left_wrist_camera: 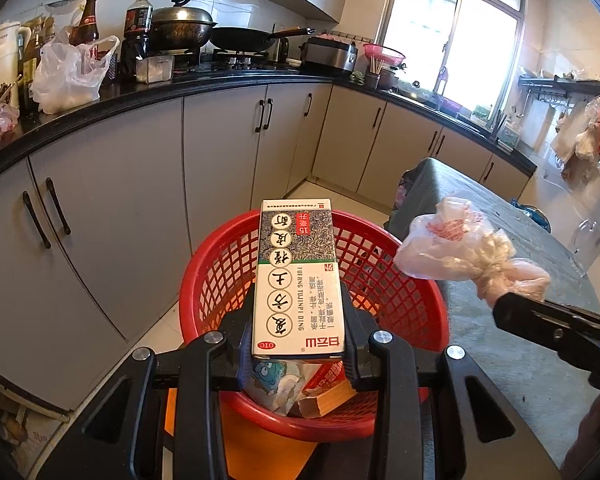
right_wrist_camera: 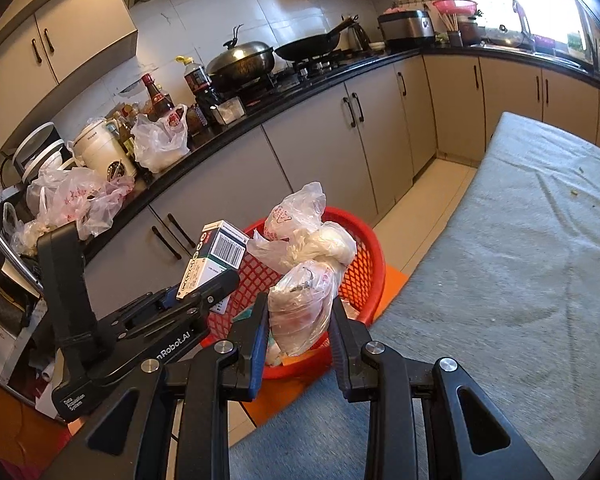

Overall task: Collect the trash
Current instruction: 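Carry the medicine box and plastic bag to the red basket, then open both tools to drop the medicine box and bag into the basket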

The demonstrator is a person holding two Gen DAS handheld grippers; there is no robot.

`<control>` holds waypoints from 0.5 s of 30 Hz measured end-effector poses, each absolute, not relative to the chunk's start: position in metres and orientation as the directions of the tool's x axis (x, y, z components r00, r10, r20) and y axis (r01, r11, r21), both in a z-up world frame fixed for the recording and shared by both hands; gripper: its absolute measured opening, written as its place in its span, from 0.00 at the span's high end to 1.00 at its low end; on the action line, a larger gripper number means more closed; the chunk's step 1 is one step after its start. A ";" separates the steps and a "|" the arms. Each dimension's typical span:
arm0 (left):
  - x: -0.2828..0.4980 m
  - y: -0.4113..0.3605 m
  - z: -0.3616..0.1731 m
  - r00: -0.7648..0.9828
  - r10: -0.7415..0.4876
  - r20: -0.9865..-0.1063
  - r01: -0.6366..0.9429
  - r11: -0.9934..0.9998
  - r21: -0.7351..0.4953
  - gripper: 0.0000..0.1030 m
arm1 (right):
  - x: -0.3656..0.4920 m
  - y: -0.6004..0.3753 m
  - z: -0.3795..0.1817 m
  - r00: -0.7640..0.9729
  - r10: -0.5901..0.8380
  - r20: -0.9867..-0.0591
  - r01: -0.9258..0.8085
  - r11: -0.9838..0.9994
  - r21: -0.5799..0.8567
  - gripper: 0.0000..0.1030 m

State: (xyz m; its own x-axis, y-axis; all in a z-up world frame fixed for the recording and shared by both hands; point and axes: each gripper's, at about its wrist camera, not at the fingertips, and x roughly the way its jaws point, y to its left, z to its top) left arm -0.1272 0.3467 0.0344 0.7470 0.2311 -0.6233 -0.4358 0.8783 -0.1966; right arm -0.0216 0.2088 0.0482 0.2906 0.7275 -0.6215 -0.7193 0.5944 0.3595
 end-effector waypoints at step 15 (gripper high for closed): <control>-0.119 0.361 0.026 0.741 0.206 -0.639 -0.432 0.874 -0.220 0.63 | -0.009 0.234 0.027 0.278 0.688 -0.670 -0.706 0.619 0.343 0.68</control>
